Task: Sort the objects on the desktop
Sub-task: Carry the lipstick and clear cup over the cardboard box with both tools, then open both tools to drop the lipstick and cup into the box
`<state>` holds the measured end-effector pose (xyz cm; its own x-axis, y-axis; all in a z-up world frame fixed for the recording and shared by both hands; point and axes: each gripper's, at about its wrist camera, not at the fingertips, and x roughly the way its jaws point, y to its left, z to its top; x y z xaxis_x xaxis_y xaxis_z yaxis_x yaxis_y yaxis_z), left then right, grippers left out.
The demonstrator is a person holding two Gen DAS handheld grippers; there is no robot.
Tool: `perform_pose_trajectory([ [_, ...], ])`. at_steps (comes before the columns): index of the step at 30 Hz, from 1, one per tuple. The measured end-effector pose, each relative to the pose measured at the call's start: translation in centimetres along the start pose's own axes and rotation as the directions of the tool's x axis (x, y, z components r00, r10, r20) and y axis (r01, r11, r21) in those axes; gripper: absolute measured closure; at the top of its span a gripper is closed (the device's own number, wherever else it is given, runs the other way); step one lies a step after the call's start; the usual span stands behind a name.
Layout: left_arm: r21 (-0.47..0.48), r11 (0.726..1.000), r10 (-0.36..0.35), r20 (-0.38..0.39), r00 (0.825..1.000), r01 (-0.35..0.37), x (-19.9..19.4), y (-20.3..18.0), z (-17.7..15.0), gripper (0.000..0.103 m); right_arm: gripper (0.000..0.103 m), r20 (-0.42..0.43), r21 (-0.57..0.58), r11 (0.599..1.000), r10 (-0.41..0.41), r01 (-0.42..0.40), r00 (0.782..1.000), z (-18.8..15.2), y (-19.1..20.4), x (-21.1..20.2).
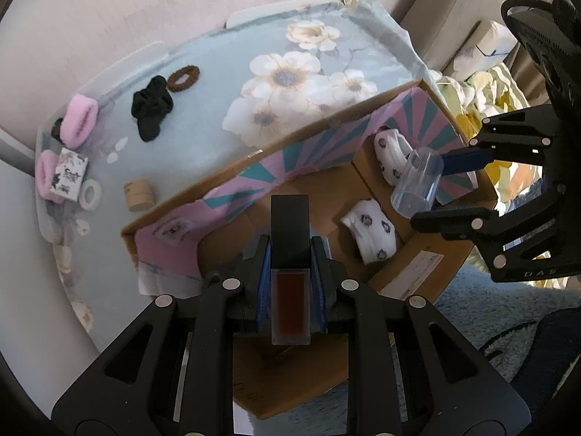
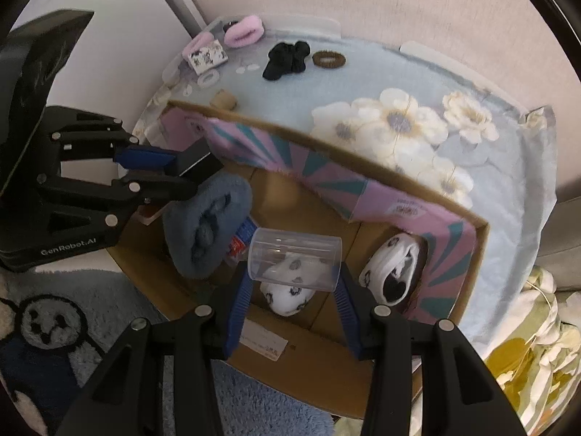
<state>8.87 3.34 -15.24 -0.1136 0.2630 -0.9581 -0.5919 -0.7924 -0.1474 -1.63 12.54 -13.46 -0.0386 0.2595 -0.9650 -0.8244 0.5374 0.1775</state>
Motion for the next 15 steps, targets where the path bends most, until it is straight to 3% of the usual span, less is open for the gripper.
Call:
perform_pose_trajectory([
  [15, -0.001, 1.0, 0.012, -0.011, 1.0, -0.012, 1.5, -1.1, -0.7, 0.085, 0.061, -0.019, -0.006, 1.0, 0.008, -0.008, 1.0, -0.9, -0.5, 0.9],
])
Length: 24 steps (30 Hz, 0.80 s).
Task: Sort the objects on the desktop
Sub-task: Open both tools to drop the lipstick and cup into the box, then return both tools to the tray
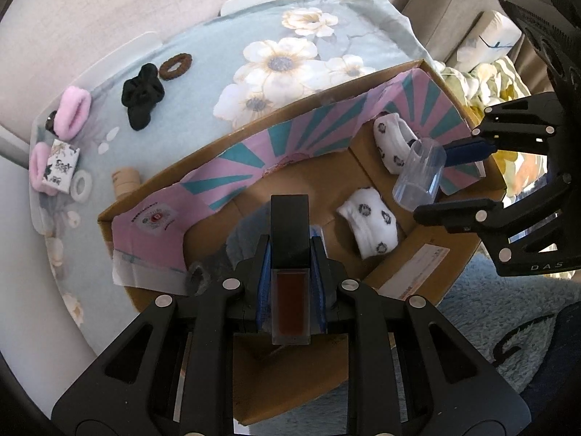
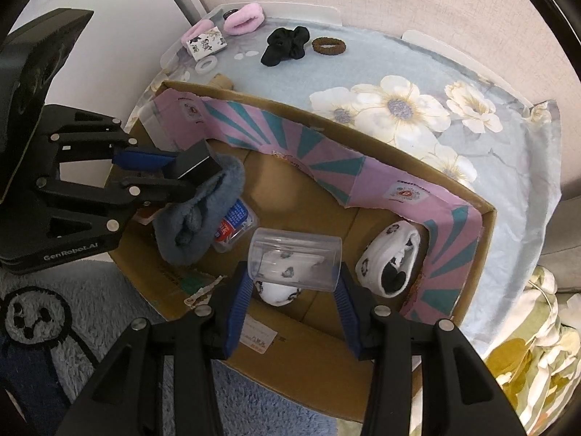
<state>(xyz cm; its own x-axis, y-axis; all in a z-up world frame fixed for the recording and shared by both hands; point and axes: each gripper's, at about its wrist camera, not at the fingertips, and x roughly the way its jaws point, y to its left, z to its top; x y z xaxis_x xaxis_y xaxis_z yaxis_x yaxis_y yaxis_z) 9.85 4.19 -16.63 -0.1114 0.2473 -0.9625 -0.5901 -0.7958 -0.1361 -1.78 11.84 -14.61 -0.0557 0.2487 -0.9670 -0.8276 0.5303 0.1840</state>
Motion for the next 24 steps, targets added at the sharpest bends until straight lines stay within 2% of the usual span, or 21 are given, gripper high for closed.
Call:
perform_pose_trajectory([
  [2, -0.02, 0.998, -0.054, 0.009, 0.999, 0.054, -0.1, 0.1, 0.2, 0.084, 0.059, -0.005, -0.008, 1.0, 0.02, -0.02, 1.0, 0.1, 0.1, 0.3],
  [3, -0.036, 0.997, -0.073, 0.007, 0.997, 0.073, -0.1, 0.2, 0.3, 0.082, 0.051, 0.005, -0.012, 1.0, 0.024, -0.024, 1.0, 0.0, 0.2, 0.2],
  [4, -0.054, 0.995, -0.078, 0.006, 0.997, 0.079, -0.2, 0.3, 0.4, 0.072, 0.045, 0.014, -0.011, 0.999, 0.03, -0.03, 0.999, 0.0, 0.3, 0.2],
  [5, -0.066, 0.996, -0.066, 0.007, 0.998, 0.066, -0.2, 0.4, 0.5, 0.06, 0.027, 0.016, -0.005, 0.999, 0.038, -0.038, 0.999, 0.0, 0.2, 0.2],
  [6, -0.07, 0.997, -0.035, 0.016, 0.999, 0.036, -0.3, 0.3, 0.6, 0.014, 0.014, 0.02, 0.01, 0.999, 0.052, -0.052, 0.998, 0.0, 0.0, 0.1],
  [7, -0.066, 0.998, -0.004, 0.024, 1.0, 0.006, -0.4, 0.2, 0.7, 0.001, 0.009, 0.022, 0.018, 0.998, 0.065, -0.065, 0.998, 0.0, -0.1, 0.1],
  [8, -0.057, 0.997, 0.05, 0.048, 0.998, -0.047, -0.8, 0.1, 0.7, 0.0, 0.005, 0.022, 0.022, 0.996, 0.091, -0.092, 0.996, 0.0, -0.2, 0.1],
  [10, -0.07, 0.997, 0.019, 0.065, 0.998, -0.014, -1.3, 0.3, 0.6, 0.0, 0.001, 0.034, 0.025, 0.995, 0.1, -0.101, 0.994, 0.1, -0.4, -0.2],
  [12, -0.12, 0.993, -0.012, 0.064, 0.998, 0.019, -1.5, 0.9, 0.6, 0.0, 0.001, 0.027, -0.003, 0.994, 0.108, -0.108, 0.994, 0.0, -0.3, -0.4],
  [14, -0.135, 0.991, -0.011, 0.074, 0.997, 0.021, -1.9, 1.3, 0.6, 0.0, 0.001, 0.037, -0.029, 0.994, 0.105, -0.104, 0.994, -0.1, 0.0, -0.6],
  [24, -0.219, 0.974, 0.082, 0.138, 0.987, -0.05, -4.3, 3.4, -0.7, 0.0, 0.001, 0.073, -0.063, 0.995, 0.077, -0.073, 0.994, 0.9, -0.1, -1.1],
])
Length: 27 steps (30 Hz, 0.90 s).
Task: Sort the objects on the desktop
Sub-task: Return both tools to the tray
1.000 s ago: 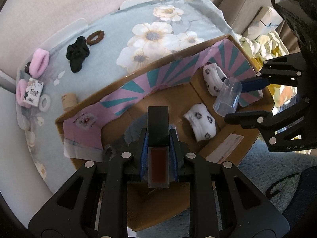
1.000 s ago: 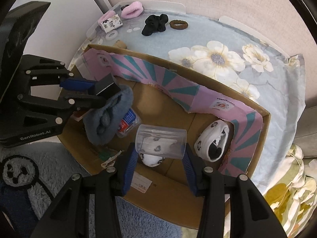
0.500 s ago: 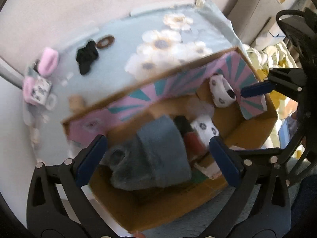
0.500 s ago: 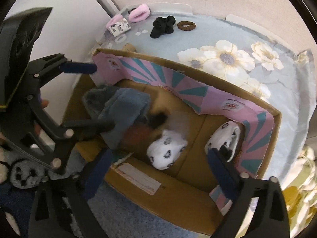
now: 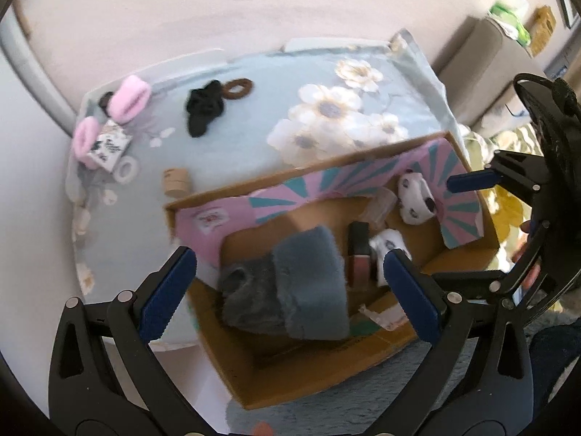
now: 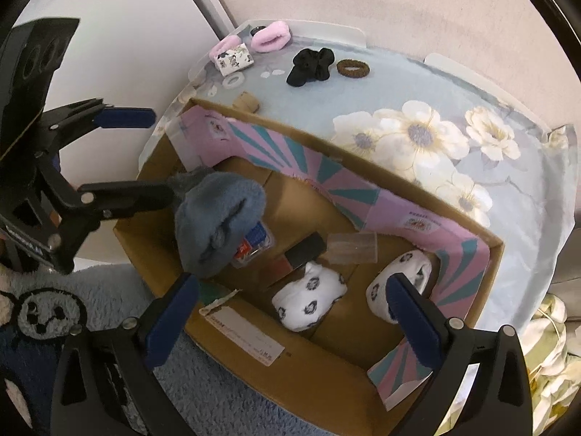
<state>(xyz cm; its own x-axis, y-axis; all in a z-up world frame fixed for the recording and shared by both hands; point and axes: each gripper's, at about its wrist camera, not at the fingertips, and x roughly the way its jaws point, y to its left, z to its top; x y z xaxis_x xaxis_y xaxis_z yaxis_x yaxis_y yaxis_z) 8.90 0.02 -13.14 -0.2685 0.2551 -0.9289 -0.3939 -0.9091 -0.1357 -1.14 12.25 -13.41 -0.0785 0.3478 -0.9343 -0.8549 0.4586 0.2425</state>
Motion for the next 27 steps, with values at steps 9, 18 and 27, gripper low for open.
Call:
perform_pose_trajectory([
  [9, -0.15, 0.988, 0.036, 0.091, 0.995, -0.022, -2.6, 4.7, 0.2, 0.0, 0.0, 0.091, 0.074, 0.997, -0.031, 0.024, 0.995, 2.2, -1.5, -3.5],
  [18, -0.296, 0.954, 0.098, 0.139, 0.985, -0.053, -3.3, 9.9, 0.9, 0.0, 0.0, 0.17, 0.06, 0.998, -0.033, 0.024, 0.985, 5.8, -1.9, -4.8],
  [27, -0.444, 0.892, 0.134, 0.082, 0.988, -0.084, -0.6, 15.7, 5.0, 0.0, 0.0, 0.123, -0.111, 0.992, -0.051, 0.065, 0.991, 12.1, -1.6, -2.5],
])
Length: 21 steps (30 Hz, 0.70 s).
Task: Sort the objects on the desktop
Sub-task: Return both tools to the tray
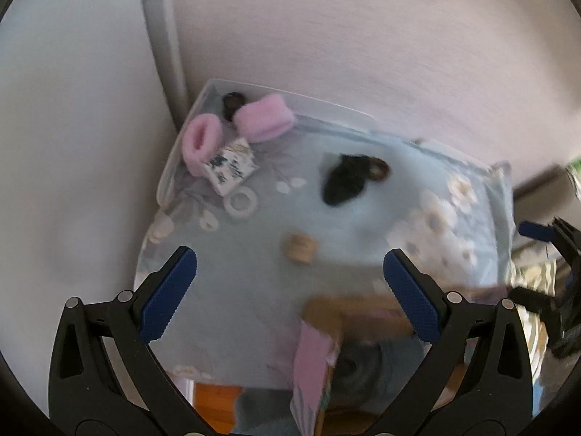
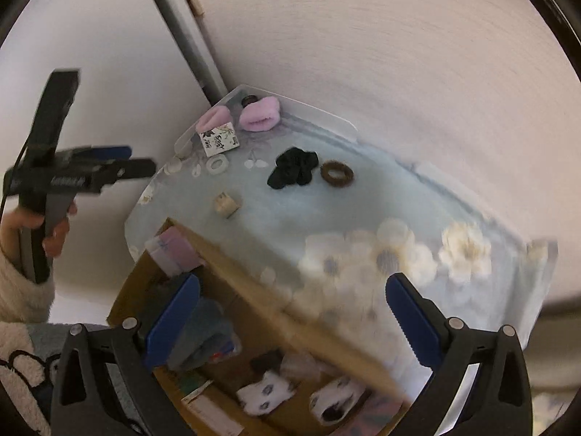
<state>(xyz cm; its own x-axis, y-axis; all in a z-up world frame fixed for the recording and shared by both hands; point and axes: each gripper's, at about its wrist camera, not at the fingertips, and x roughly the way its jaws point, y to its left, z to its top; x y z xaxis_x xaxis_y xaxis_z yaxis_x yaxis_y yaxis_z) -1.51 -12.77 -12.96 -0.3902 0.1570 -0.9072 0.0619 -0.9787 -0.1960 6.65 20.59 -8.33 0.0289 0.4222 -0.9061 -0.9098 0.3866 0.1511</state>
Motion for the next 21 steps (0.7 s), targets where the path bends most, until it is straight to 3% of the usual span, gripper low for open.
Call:
perform_pose_trajectory([
  [5, -0.118, 0.992, 0.048, -0.021, 0.999, -0.05, 4.0, 2.1, 3.0, 0.0, 0.001, -0.022, -0.137, 0.99, 0.015, -0.018, 1.0, 4.1, -0.3, 3.4],
  [11, -0.28, 0.952, 0.118, -0.052, 0.992, -0.128, 9.4, 4.5, 5.4, 0.001, 0.001, -0.052, -0.272, 0.962, -0.001, -0.013, 0.999, 7.3, -0.7, 9.0],
  [21, -0.374, 0.9, 0.201, -0.103, 0.974, -0.226, 14.1, 4.9, 6.1, 0.005, 0.001, -0.084, -0.469, 0.883, -0.009, -0.031, 0.996, 8.5, -0.1, 15.2],
])
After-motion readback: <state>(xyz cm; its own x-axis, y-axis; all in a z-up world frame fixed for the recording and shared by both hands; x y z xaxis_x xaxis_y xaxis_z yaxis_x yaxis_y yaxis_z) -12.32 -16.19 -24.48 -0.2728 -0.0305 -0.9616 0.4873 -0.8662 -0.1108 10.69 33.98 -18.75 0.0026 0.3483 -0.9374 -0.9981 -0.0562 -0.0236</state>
